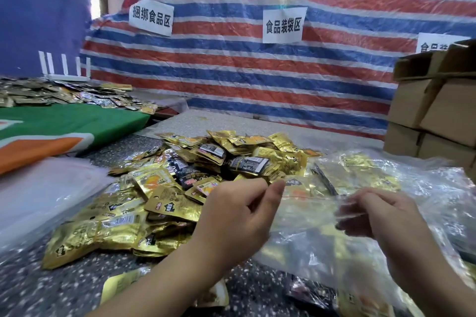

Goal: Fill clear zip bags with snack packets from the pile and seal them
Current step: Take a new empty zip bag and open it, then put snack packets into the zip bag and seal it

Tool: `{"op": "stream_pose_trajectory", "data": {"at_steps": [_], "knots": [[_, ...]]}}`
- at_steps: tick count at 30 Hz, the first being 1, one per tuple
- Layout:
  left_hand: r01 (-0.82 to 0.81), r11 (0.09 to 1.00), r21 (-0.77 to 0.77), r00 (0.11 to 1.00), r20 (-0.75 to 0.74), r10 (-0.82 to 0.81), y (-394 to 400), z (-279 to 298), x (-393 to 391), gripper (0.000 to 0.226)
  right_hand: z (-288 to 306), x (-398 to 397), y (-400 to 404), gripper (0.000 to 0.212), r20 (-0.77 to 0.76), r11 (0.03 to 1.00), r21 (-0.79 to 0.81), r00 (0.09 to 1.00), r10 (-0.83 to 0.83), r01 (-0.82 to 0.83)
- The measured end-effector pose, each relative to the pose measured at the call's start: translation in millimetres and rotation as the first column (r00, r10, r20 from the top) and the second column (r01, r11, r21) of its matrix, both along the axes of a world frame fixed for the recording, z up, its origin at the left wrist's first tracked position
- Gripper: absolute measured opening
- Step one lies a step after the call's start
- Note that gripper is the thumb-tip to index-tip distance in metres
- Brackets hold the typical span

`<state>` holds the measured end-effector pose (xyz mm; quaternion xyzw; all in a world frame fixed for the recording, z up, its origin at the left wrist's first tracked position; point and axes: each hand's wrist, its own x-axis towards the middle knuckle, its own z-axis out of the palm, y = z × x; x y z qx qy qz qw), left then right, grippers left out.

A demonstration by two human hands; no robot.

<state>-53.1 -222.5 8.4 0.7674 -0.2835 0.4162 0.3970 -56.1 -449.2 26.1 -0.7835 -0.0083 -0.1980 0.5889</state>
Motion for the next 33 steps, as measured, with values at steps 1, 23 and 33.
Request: {"op": "stream_pose_trajectory", "data": {"at_steps": [1, 23, 33], "knots": [[0.002, 1.0, -0.031, 1.0, -0.016, -0.003, 1.8, 0.6, 1.1, 0.054, -1.7, 0.6, 2.2, 0.046, -0.029, 1.0, 0.002, 0.999, 0.021, -0.021], [-0.053, 0.995, -0.083, 0.957, -0.287, 0.027, 11.6, -4.8, 17.1, 0.056, 87.2, 132.9, 91.3, 0.039, -0.094, 0.382, -0.913, 0.984, 0.153, -0.147], [-0.151, 0.988, 0.017, 0.949, -0.276, 0.15, 13.6, -11.0, 22.3, 0.055, 71.5, 226.8, 129.0, 0.084, -0.231, 0.027, -0.972, 0.972, 0.044, -0.232]]}}
